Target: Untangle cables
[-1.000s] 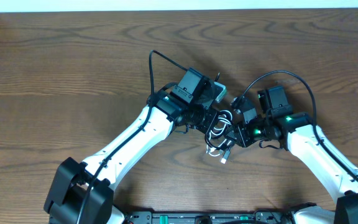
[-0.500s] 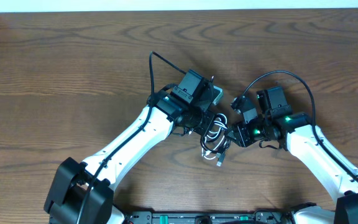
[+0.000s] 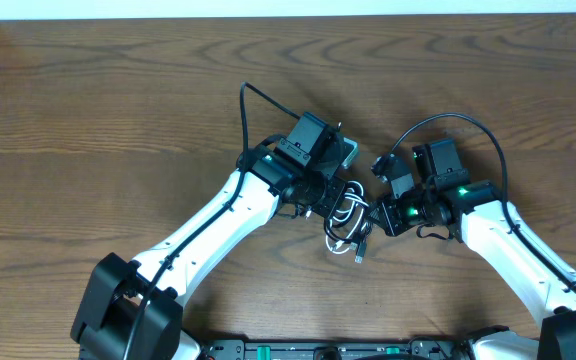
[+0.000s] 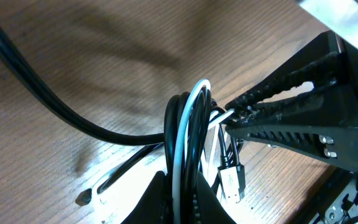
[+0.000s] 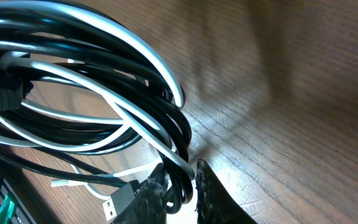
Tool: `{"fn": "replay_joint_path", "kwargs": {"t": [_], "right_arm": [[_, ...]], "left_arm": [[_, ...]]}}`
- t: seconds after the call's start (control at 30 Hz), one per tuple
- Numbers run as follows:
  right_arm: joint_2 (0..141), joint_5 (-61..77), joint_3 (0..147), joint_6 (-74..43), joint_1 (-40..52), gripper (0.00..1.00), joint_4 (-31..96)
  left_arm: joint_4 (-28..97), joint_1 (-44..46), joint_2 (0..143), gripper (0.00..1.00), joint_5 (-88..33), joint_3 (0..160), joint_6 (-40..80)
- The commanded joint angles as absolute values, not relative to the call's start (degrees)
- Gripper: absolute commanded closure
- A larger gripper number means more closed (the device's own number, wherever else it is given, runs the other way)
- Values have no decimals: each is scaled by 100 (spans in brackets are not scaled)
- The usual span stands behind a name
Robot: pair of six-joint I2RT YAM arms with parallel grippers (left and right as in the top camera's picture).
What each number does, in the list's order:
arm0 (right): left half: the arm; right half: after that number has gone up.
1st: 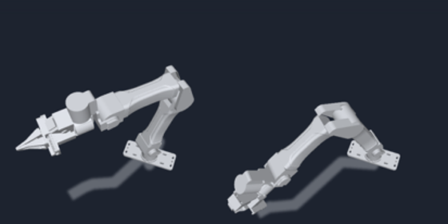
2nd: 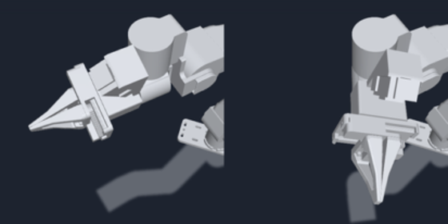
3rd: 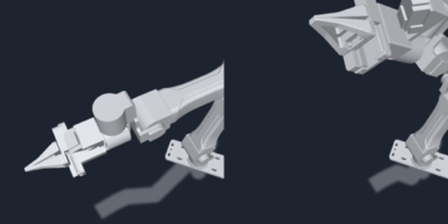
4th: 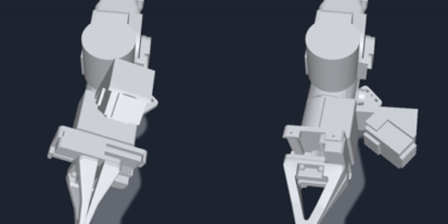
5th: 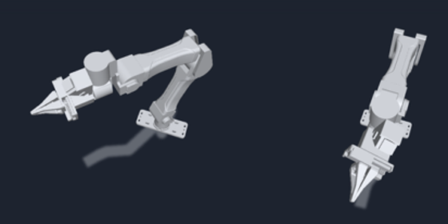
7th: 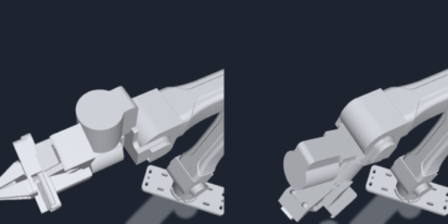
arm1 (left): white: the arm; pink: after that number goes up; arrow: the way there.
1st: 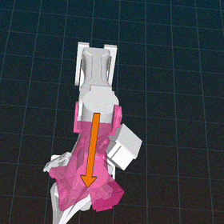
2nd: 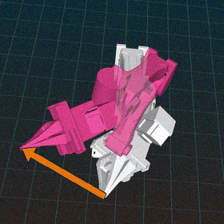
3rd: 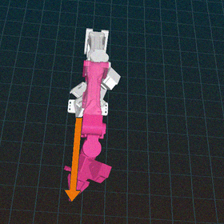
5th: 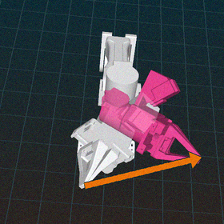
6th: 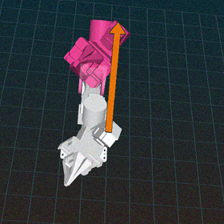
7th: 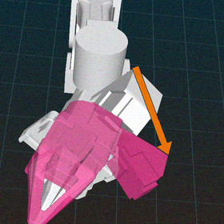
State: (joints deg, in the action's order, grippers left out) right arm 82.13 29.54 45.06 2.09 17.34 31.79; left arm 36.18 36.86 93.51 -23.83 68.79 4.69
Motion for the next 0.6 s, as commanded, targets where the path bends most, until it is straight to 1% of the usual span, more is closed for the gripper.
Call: {"fn": "replay_joint_path", "kwargs": {"t": [0.0, 0.1, 0.2, 0.4, 0.57], "right_arm": [[8243, 2906, 4600, 220, 1817, 90, 3151], [8243, 2891, 4600, 220, 1861, 98, 3151], [8243, 2359, 4600, 99, 1859, 99, 3199], [8243, 60, 4600, -1660, 1857, 99, 3540], [8243, -816, 4598, -2456, 1844, 99, 3898]], "left_arm": [[3638, 3701, 9323, 93, -2397, 6858, 593], [3640, 3699, 9323, 93, -2392, 6858, 591], [3640, 3699, 9323, 93, -2388, 6858, 589], [3699, 3699, 9323, 93, -2390, 6858, 589], [3736, 3699, 9323, 93, -2386, 6858, 589]]}}
